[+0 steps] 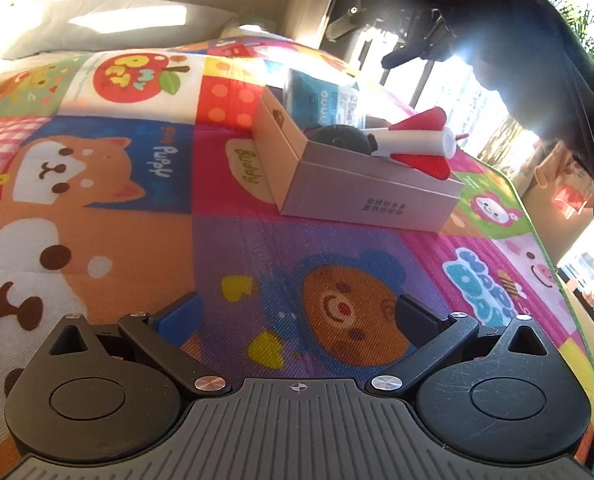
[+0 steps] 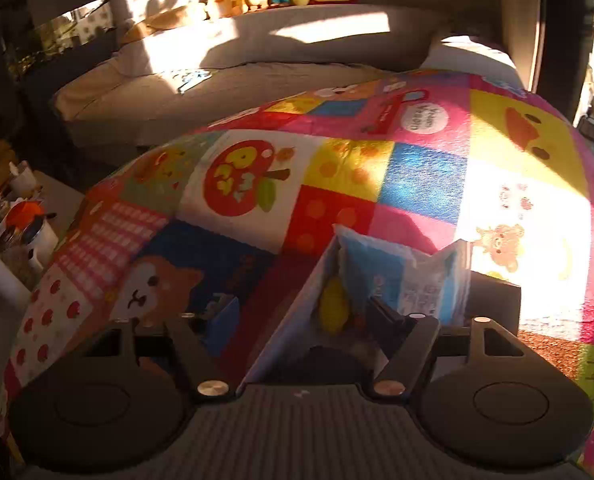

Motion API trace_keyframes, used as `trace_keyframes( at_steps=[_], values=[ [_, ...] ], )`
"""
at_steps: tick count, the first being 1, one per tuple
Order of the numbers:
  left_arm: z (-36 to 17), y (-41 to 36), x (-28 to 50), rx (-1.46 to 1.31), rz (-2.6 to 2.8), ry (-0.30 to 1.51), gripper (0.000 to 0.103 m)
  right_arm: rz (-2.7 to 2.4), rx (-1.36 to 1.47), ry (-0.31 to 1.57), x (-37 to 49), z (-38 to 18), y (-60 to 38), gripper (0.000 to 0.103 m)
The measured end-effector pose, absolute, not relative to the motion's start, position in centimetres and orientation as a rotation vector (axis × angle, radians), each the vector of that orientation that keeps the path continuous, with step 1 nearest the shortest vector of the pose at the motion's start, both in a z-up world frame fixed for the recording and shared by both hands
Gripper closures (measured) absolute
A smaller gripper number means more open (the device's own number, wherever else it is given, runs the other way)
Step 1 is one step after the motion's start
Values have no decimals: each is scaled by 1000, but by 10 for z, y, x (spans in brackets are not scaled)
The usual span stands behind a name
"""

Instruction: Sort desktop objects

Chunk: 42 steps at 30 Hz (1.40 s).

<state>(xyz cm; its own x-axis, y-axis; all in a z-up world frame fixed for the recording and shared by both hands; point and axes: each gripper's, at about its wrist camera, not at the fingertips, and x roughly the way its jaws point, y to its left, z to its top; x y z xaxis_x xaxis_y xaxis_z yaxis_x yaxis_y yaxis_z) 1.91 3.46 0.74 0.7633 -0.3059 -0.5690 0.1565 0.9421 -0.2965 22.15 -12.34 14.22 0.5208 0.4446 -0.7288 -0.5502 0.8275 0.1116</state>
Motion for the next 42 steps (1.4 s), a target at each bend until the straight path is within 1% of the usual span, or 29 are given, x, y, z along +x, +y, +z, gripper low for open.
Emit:
trace_keyframes(
  at_steps=[1, 2, 3, 4, 5, 7, 10, 13, 15, 17, 20, 21, 24, 25, 26, 29, 32, 33, 35, 36, 39, 42],
  values=[
    [7, 35, 19, -238, -254, 657, 0, 514, -128, 825, 235, 147, -128, 19],
    [7, 35, 19, -241, -255, 656, 0, 464, -123, 820, 245, 149, -130, 17],
    [7, 36, 19, -245, -256, 656, 0, 417, -122, 814, 261, 149, -130, 17],
    [7, 37, 19, -248, -256, 655, 0, 369, -129, 802, 274, 149, -130, 21],
    [7, 37, 19, -252, -256, 654, 0, 319, -142, 792, 290, 146, -128, 39],
    [7, 38, 18, -258, -257, 652, 0, 261, -160, 831, 322, 133, -125, 67],
    [7, 39, 18, -262, -259, 651, 0, 178, -112, 929, 359, 105, -127, 68],
    [7, 39, 18, -269, -262, 649, 0, 249, -29, 1033, 355, 84, -134, 68],
    [7, 39, 18, -269, -262, 649, 0, 333, -61, 1010, 325, 88, -135, 68],
    [7, 39, 19, -266, -261, 649, 0, 456, -105, 1030, 291, 96, -136, 68],
    [8, 38, 18, -260, -258, 650, 0, 518, -222, 1010, 247, 107, -139, 66],
    [8, 37, 18, -257, -256, 651, 0, 534, -222, 1002, 237, 112, -144, 66],
    [8, 36, 18, -245, -251, 653, 0, 509, -189, 956, 229, 127, -162, 63],
    [8, 35, 18, -242, -250, 653, 0, 484, -210, 938, 231, 127, -165, 59],
    [8, 35, 18, -241, -250, 654, 0, 466, -232, 941, 234, 123, -166, 58],
    [8, 35, 18, -241, -250, 654, 0, 462, -265, 1016, 248, 97, -166, 57],
    [7, 35, 18, -237, -249, 654, 0, 475, -340, 1016, 246, 80, -155, 57],
    [7, 35, 17, -237, -250, 654, 0, 473, -355, 1024, 245, 78, -153, 60],
    [7, 36, 18, -240, -251, 655, 0, 452, -396, 1045, 238, 76, -150, 75],
    [7, 36, 18, -240, -250, 656, 0, 441, -419, 1039, 234, 77, -151, 77],
    [8, 32, 19, -219, -243, 660, 0, 429, -417, 1041, 217, 86, -165, 77],
    [8, 31, 18, -211, -239, 660, 0, 420, -352, 1034, 205, 103, -183, 77]
  ],
)
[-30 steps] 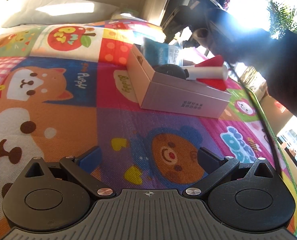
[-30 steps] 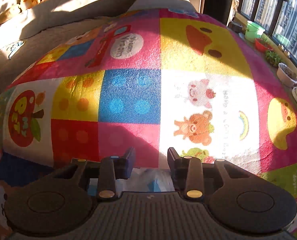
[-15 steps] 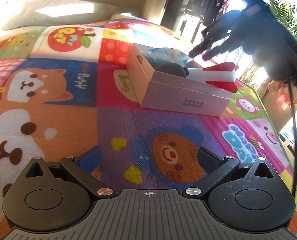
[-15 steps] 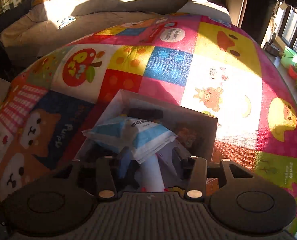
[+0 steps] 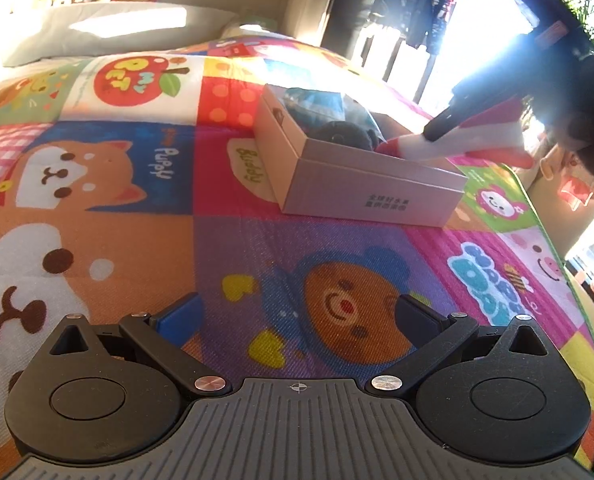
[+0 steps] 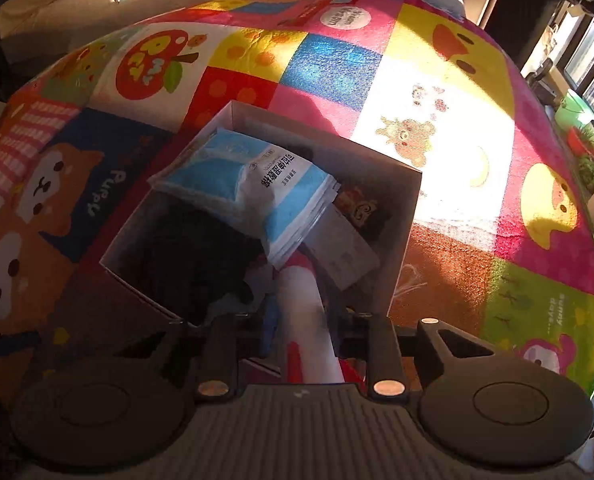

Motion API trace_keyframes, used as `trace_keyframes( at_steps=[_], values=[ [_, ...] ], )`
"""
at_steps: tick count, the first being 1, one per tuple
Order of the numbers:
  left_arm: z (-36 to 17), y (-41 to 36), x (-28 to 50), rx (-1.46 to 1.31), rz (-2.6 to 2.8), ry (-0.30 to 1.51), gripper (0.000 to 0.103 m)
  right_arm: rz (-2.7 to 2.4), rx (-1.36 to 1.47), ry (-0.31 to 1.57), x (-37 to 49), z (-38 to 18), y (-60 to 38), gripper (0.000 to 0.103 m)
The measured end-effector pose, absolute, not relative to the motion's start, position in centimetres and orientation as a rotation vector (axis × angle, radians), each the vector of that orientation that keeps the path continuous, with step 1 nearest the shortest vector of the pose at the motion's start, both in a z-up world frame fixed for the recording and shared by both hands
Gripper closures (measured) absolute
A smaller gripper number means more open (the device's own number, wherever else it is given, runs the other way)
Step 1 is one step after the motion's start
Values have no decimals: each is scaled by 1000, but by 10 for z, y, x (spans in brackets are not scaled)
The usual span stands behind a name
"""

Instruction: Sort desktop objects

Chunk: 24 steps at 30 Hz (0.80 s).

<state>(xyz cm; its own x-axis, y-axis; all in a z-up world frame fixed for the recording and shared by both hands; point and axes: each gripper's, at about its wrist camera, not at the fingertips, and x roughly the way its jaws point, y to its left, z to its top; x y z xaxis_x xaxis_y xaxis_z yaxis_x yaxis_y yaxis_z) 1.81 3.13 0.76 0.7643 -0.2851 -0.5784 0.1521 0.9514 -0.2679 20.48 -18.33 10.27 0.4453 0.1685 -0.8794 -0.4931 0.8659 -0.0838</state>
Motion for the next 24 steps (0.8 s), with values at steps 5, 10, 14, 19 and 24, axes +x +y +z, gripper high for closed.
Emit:
trace_keyframes(
  at_steps=[5, 10, 14, 19, 24],
  values=[
    [7, 31, 19, -214, -237, 660, 0, 378, -208, 973, 196, 141, -215, 77],
    [7, 31, 18, -211, -236, 659, 0, 326, 45, 883, 217, 159, -233, 77],
    [7, 33, 18, -220, -239, 657, 0, 199, 168, 854, 248, 130, -221, 70],
    [6, 34, 19, -234, -247, 657, 0, 194, 209, 880, 257, 105, -216, 66],
    [6, 34, 19, -233, -247, 658, 0, 195, 215, 925, 247, 86, -224, 66]
  ],
)
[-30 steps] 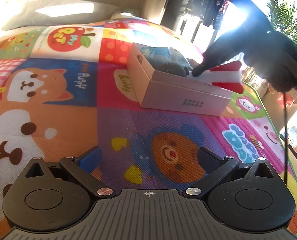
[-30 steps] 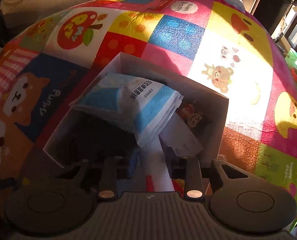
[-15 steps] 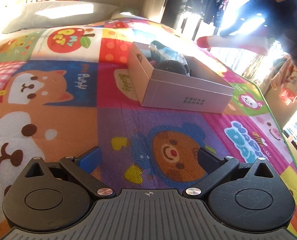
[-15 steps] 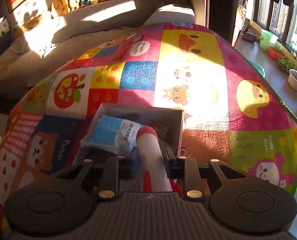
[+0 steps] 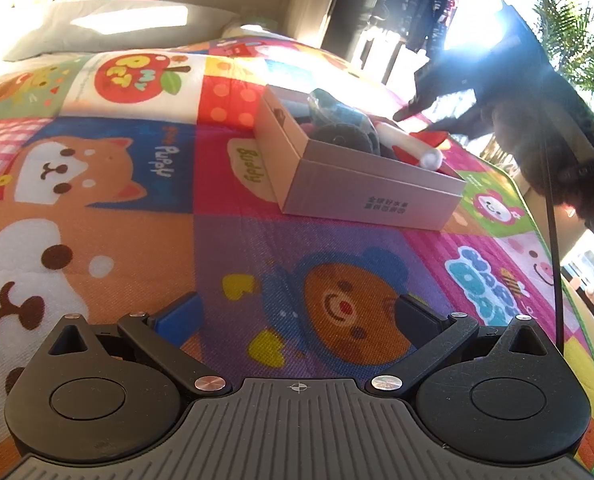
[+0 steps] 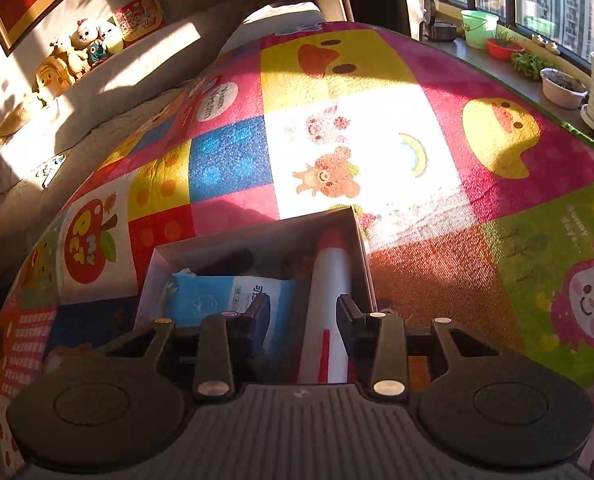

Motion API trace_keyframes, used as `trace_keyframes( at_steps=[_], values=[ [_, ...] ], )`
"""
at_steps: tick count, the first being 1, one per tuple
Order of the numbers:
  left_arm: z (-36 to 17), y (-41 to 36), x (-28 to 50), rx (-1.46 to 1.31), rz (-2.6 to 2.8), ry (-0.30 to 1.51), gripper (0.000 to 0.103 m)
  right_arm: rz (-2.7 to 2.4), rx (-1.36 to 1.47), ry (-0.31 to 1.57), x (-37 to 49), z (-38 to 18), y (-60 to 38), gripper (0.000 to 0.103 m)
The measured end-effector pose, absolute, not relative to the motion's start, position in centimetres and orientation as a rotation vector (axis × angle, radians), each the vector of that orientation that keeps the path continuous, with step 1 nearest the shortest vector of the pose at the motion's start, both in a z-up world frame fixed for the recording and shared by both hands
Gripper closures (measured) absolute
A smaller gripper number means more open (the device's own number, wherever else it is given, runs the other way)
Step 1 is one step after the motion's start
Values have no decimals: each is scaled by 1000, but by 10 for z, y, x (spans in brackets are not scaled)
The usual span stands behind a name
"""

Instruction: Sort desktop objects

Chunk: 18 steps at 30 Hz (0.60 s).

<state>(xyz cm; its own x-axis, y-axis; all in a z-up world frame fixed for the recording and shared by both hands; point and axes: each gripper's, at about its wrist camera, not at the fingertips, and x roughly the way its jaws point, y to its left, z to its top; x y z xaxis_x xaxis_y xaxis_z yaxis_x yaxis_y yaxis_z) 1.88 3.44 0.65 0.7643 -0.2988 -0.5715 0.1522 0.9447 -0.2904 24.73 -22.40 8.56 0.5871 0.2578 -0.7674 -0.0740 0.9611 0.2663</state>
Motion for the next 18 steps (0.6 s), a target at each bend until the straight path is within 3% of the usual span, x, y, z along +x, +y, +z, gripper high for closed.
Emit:
trace_keyframes(
  at_steps=[6, 15, 18],
  values=[
    [7, 33, 18, -223, -244, 660, 0, 333, 427, 1098, 237, 44, -218, 65],
    [6, 31, 18, -211, -239, 663, 0, 280, 328, 935, 199, 69, -235, 64],
    [7, 28, 18, -193, -230, 666, 0, 286, 329, 862, 165, 78, -253, 48]
  ],
)
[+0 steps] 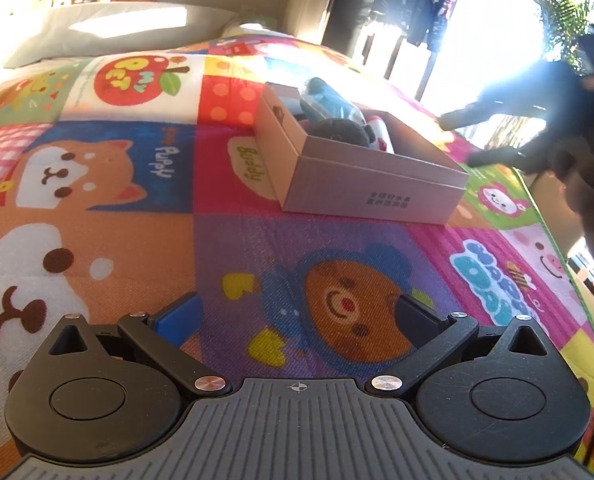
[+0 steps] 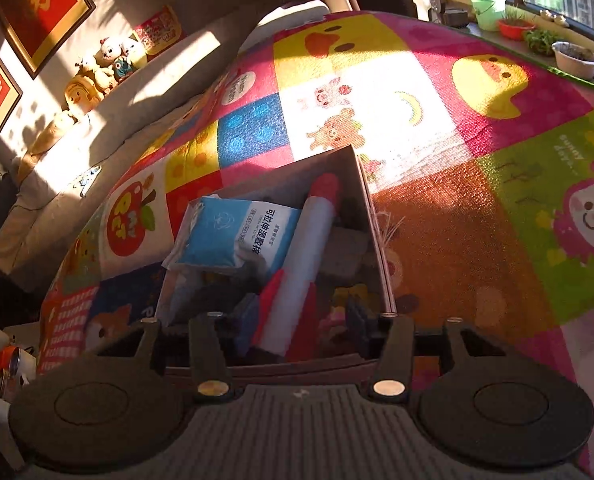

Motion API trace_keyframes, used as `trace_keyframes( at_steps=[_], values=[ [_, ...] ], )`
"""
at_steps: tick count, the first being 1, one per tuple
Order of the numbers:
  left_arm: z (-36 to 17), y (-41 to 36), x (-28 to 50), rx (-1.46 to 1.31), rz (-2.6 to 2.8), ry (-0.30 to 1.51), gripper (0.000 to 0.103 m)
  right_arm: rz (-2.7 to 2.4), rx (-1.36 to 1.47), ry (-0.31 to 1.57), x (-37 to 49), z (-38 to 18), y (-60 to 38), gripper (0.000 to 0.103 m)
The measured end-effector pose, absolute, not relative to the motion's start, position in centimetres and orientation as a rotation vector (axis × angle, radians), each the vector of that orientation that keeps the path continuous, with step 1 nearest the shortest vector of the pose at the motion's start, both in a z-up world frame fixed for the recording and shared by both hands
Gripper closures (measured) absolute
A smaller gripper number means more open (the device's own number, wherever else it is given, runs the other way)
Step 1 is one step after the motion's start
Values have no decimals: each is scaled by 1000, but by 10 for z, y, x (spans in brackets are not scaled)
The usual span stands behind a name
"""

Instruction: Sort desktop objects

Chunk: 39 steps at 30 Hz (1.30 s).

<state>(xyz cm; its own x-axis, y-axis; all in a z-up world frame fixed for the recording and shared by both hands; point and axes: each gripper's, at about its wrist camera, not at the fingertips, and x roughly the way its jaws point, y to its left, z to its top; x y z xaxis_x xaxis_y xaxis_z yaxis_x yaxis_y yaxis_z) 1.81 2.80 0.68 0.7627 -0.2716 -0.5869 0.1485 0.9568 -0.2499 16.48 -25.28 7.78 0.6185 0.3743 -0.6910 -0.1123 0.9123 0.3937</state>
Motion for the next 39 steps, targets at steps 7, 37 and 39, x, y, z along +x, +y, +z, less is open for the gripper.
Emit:
trace_keyframes(
  at_steps=[7, 37, 39],
  values=[
    [8, 20, 17, -139, -195, 675, 0, 265, 268, 700, 57, 61, -266, 0],
    [0, -7, 37, 30, -42, 689, 0, 189, -49, 689, 16, -16, -205, 0],
    [0, -7, 37, 30, -42, 688, 0, 190, -50, 689, 17, -16, -205, 0]
  ],
)
